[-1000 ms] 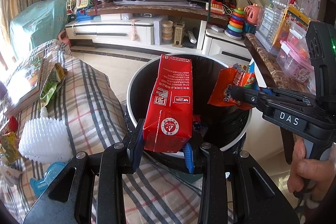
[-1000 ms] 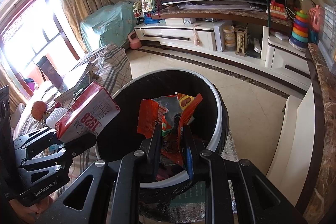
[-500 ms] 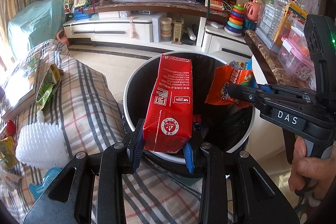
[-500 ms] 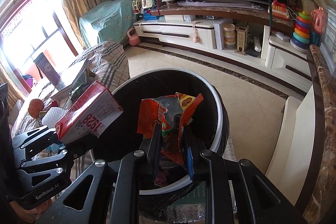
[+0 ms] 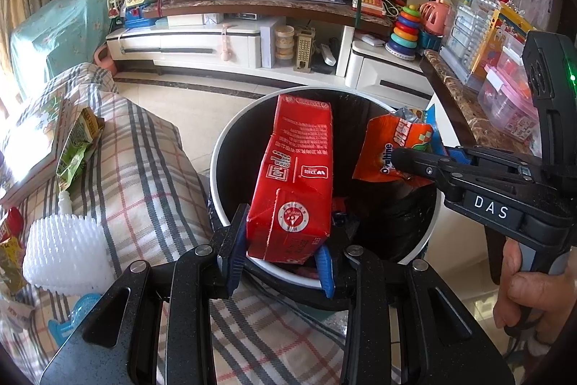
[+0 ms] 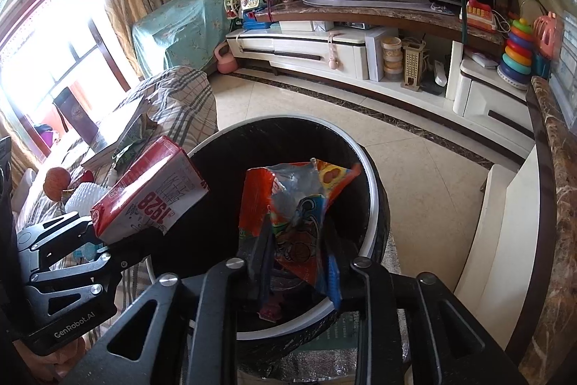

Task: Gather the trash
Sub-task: 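Open both tools to drop the red box and snack bag into the bin, then move both open tools back over the items on the bed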

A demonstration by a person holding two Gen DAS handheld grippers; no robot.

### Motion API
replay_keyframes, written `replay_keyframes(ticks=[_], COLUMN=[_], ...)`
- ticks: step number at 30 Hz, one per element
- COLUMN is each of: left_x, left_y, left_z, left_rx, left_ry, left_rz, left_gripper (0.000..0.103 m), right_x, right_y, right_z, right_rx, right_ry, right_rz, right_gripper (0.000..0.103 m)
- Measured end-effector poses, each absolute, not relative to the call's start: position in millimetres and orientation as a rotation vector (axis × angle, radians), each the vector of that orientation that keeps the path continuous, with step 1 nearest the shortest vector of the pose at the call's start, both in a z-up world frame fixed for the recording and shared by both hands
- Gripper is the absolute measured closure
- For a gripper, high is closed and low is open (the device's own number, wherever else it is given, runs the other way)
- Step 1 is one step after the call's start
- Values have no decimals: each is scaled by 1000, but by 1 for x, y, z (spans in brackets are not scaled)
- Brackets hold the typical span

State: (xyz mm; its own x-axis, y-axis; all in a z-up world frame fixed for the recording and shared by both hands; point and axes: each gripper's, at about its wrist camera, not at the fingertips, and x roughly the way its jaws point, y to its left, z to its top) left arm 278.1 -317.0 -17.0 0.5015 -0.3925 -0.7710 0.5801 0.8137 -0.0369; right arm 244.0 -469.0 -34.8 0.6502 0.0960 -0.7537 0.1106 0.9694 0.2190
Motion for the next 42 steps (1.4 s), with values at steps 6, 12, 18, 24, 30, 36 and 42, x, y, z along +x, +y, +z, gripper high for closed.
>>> replay_keyframes(ticks=[6, 12, 18, 24, 30, 36, 42], left_x=[270, 250, 229, 206, 193, 185, 180], left_y=[-303, -271, -229, -179, -129, -84, -44], left_z=[-11, -8, -13, -23, -34, -42, -49], left_rx=[211, 150, 76, 31, -27, -74, -116], left_ry=[837, 815, 827, 836, 851, 863, 869], left_rz=[-571, -545, -502, -433, -356, -278, -224], left_gripper=[46, 41, 37, 36, 35, 34, 34], right_x=[237, 221, 199, 178, 157, 154, 160], right_y=[-469, -464, -446, -412, -369, -331, -299], right_z=[-28, -18, -12, -17, -19, -28, -40], right_rx=[277, 312, 356, 364, 311, 284, 264], right_ry=[842, 788, 738, 733, 700, 737, 782], right_rz=[5, 16, 48, 81, 98, 159, 212], right_gripper=[48, 34, 14, 11, 7, 7, 7])
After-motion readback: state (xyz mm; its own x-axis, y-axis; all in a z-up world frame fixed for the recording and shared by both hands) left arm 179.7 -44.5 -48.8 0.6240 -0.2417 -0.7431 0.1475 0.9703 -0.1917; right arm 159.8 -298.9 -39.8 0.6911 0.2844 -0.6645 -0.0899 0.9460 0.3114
